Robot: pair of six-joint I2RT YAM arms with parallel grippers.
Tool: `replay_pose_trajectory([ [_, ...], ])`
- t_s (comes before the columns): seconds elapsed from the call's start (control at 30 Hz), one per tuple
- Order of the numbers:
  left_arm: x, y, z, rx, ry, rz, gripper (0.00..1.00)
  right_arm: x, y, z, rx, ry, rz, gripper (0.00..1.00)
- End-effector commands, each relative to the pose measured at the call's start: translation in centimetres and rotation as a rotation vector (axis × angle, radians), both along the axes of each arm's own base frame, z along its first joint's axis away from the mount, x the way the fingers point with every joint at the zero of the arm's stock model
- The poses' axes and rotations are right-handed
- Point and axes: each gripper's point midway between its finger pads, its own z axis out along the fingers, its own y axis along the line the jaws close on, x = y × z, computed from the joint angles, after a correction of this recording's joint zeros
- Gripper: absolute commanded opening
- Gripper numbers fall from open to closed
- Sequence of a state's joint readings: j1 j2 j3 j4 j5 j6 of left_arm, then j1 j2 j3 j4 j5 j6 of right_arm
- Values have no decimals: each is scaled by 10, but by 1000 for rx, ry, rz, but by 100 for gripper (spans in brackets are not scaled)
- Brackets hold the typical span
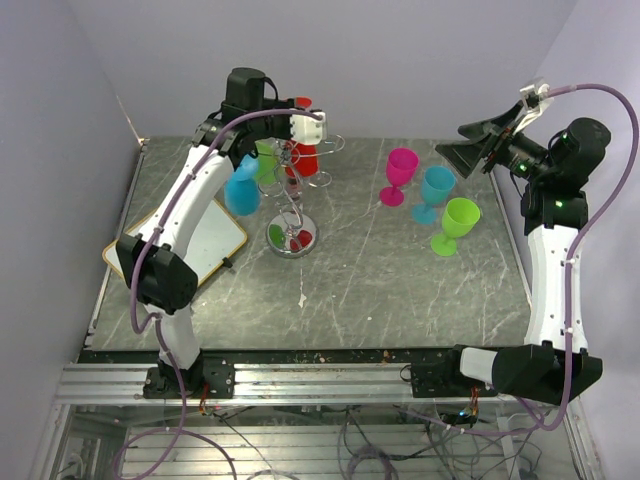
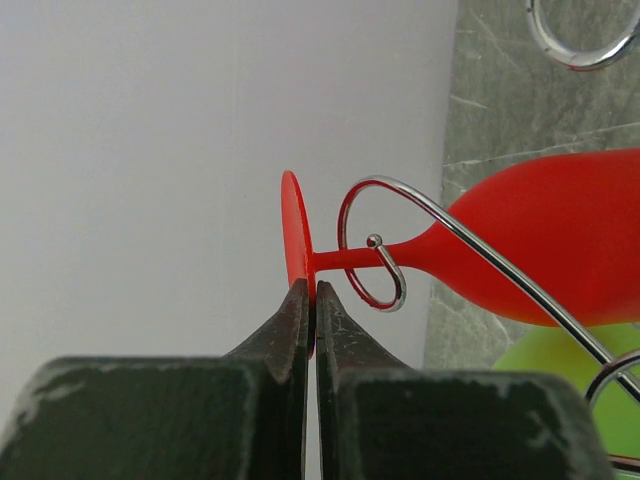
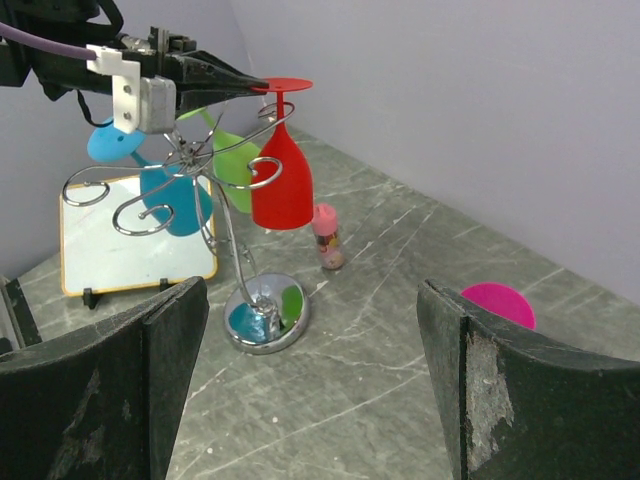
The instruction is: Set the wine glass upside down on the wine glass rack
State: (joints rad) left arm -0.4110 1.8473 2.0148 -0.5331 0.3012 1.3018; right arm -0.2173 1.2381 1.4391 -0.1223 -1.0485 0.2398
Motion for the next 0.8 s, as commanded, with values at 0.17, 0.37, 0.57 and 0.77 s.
replay_pose_trajectory([
  [0.17,-18,4,13,-46,2,-27,7,-4,-2,4,3,-23,-3,85],
  [0.37,-22,7,14,-44,4,-19,8,-5,-2,4,7,-23,-3,85],
  [0.57,-23,10,12,-40,5,-5,13,-7,-2,4,6,-27,-4,85],
  [0.77,-25,11,12,-53,14,1,21,-7,-3,5,9,-26,-4,85],
])
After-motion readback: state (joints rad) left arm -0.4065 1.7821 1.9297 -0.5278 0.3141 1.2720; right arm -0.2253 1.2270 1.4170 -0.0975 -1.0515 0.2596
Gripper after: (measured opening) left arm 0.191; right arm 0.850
